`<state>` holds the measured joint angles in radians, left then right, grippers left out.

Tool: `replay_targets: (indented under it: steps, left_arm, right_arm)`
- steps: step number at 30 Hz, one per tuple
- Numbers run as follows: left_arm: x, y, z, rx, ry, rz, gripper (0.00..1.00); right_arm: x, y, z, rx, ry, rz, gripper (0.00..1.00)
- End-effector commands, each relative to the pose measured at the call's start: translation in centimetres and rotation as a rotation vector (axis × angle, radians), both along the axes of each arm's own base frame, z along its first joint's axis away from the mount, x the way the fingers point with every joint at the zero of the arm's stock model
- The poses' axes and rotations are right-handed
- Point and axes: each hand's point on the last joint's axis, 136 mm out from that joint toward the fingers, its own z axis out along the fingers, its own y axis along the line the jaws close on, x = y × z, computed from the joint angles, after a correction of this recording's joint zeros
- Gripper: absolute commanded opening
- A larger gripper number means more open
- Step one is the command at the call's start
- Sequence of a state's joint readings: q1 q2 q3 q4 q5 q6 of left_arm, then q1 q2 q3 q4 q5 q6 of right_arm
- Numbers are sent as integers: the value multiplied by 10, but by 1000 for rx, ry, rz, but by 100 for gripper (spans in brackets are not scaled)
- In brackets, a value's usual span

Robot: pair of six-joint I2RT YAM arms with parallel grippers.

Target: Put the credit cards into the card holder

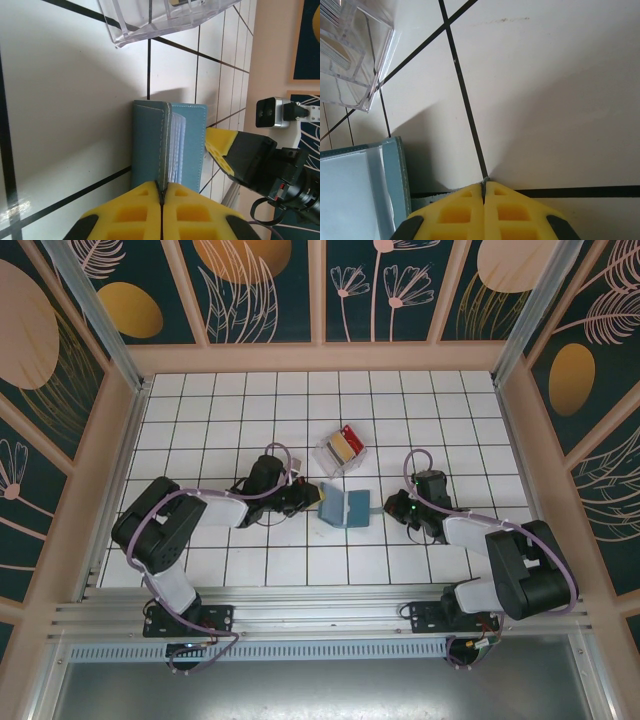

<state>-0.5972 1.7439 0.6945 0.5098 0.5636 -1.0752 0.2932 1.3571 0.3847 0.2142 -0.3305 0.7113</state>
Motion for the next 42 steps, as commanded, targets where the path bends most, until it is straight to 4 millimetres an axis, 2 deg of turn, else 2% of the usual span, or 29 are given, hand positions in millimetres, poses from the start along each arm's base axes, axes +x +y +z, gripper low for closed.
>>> replay_targets:
  steps: [1,3,8,12,17,20,26,27,29,31,35,39,42]
  left_arm:
    - [6,-1,23,27,-65,-3,3]
    - [7,3,23,65,-73,2,3]
    - [9,15,24,152,-92,25,2]
    - [8,19,20,174,-89,31,1]
    - [7,19,10,182,-66,35,1]
    - [7,19,8,177,-60,37,1]
    - [9,18,15,172,-65,40,1]
    - [9,17,17,172,-68,38,1]
    - [9,18,19,177,-68,38,1]
    - [9,18,20,179,-66,37,1]
    - [5,21,21,197,-61,31,1]
    - [3,26,24,219,-63,41,1]
    - [3,30,29,237,-68,44,1]
  right_arm:
    - [-3,3,-1,1,5,34,0]
    - [-2,6,3,0,2,54,2]
    - [5,-2,23,-75,-43,58,23]
    - [15,-9,55,-129,-116,44,28]
    - [18,0,86,-110,-182,86,30]
    - [13,20,91,-80,-196,164,30]
    - [-7,95,93,9,-201,388,32]
    - [-13,110,90,42,-192,432,33]
    - [-17,128,82,93,-168,476,39]
    - [-18,140,71,117,-139,497,43]
    - [-19,161,70,189,-127,541,52]
    - [-16,173,63,190,-110,557,59]
    - [-13,178,52,190,-91,560,60]
